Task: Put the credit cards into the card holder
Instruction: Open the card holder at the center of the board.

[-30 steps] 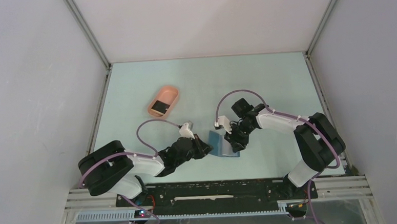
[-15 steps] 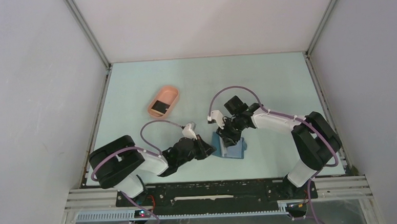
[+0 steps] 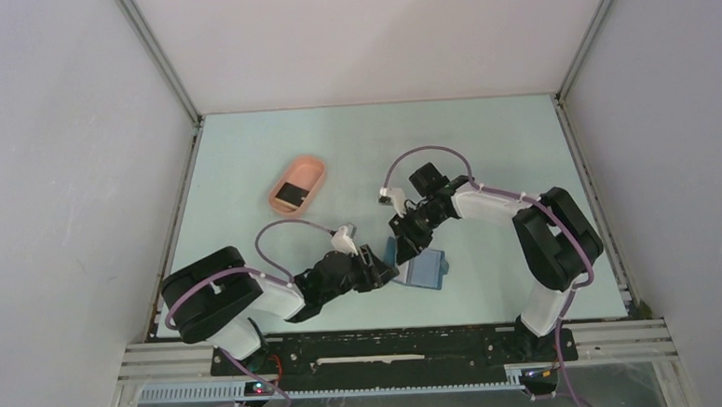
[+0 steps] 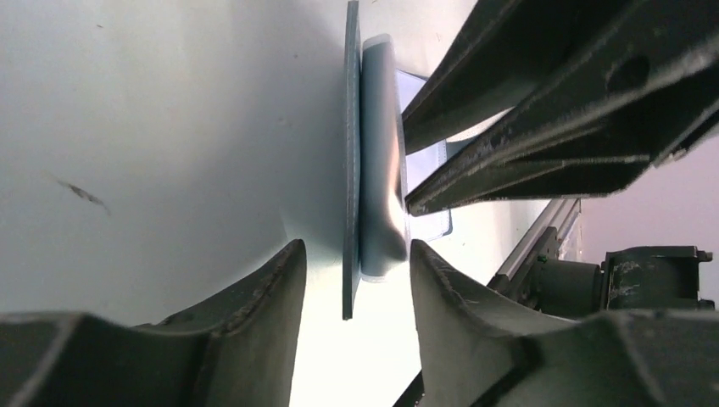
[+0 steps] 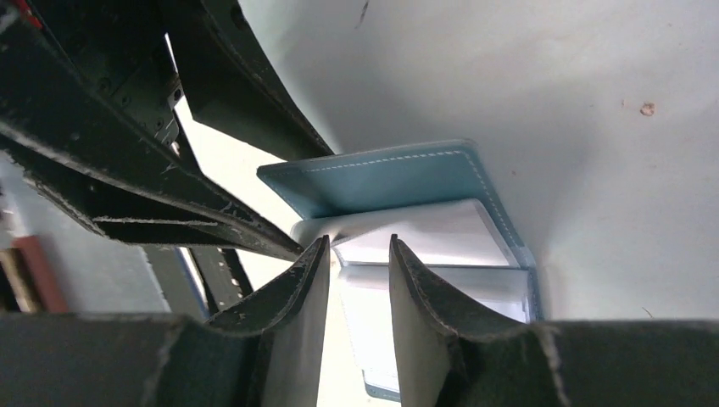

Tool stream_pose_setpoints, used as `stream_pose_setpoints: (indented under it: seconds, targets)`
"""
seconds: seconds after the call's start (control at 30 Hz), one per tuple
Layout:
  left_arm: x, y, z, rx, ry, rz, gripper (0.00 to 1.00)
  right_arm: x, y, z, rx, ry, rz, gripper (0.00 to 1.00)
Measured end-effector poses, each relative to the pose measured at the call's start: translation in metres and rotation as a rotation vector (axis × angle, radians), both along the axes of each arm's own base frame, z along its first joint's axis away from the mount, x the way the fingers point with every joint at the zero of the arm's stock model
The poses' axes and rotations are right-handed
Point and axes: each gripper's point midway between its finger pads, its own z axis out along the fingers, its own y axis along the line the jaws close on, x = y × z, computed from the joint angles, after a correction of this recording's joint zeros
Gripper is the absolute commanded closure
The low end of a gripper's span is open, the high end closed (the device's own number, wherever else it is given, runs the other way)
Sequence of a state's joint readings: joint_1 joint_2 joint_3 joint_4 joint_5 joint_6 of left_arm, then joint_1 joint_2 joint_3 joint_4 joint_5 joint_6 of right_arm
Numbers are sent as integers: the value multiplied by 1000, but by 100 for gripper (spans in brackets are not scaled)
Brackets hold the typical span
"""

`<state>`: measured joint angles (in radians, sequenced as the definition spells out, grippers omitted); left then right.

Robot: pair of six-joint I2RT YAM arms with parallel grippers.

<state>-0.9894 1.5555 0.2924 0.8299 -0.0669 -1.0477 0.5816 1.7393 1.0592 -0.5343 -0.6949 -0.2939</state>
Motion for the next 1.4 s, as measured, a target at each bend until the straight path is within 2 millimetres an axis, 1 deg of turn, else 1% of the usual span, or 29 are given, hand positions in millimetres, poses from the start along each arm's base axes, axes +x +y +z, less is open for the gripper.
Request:
stream_pose_setpoints:
  seconds: [0.13,0.3,0.4,0.53,0.63,0.7,0.73,0.8,0.83,0.9,1.0,1.1,1.2,1.3,1.4]
  targets:
    - [-2,1,1,-4,-2,-5,41,4,-1,-1,49,123,-66,60]
    - [-6,-3,2,-17,2,-31,41,2,-1,-2,110,268,-116,59]
    - [-10,-4,-4,-7,17,-47,41,-2,3,2,149,335,-118,59]
    - [-10,-6,-4,-12,15,-53,41,-3,11,9,196,393,-111,56]
    - [-9,-6,-4,-8,16,-51,43,-3,16,13,226,429,-100,55]
    - [-8,-7,-4,-1,19,-47,48,-3,19,15,240,444,-91,54]
    - [-7,-8,-5,6,21,-44,54,-2,20,15,242,448,-89,54]
    - [-4,-8,-7,21,26,-34,71,-3,21,18,248,453,-84,54]
    - [-3,-7,-9,39,25,-28,77,-3,21,18,250,454,-83,54]
    - [0,-4,-11,50,30,-16,85,-2,21,19,250,455,-84,55]
    - [2,1,-17,73,42,0,90,1,17,18,244,447,-93,56]
    - [4,3,-17,75,42,7,91,7,12,15,225,421,-110,59]
    - [4,2,-17,70,44,8,90,12,7,10,200,390,-121,69]
    - [3,-2,-14,41,50,1,83,16,3,4,160,357,-136,73]
    - [-1,-4,-11,-1,64,-11,74,16,2,-3,117,331,-140,77]
